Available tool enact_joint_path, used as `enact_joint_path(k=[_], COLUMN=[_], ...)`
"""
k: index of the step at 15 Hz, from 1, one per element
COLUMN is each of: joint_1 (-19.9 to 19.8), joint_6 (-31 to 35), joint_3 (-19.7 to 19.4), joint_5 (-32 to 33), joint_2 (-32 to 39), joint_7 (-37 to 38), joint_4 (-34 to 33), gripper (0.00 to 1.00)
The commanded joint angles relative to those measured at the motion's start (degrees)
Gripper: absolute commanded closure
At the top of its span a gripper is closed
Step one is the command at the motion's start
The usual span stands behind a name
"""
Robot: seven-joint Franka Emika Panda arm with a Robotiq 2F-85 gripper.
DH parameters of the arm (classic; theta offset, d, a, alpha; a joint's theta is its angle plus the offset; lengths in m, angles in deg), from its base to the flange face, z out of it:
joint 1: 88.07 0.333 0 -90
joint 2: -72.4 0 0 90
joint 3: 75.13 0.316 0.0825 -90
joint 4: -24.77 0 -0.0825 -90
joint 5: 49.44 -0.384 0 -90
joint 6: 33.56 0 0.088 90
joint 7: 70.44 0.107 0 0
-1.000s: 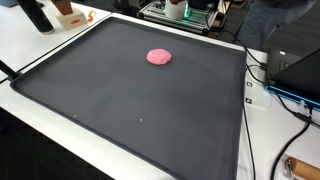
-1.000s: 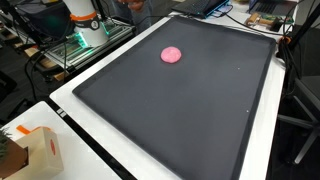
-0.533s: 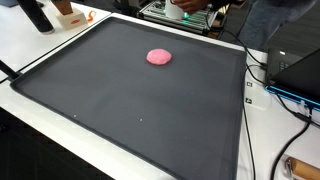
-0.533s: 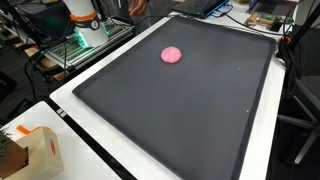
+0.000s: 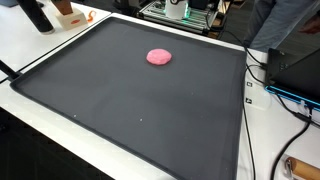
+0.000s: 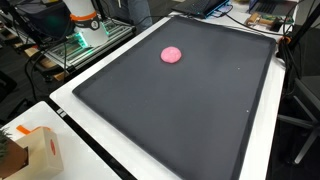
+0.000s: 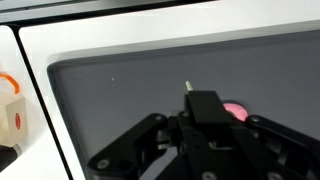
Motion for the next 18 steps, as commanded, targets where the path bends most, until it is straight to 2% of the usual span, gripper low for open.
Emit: enact_joint_path(k=[1, 17, 18], joint_1=[0.1, 0.1, 0.1], joint_6=[-0.1, -0.1, -0.1], joint_3=[-0.1, -0.1, -0.1], joint_5=[0.1, 0.1, 0.1], joint_2=[0.0, 0.0, 0.0], joint_7=[0.1, 0.1, 0.1], joint_4=[-0.1, -0.1, -0.1], gripper=[0.88, 0.88, 0.97])
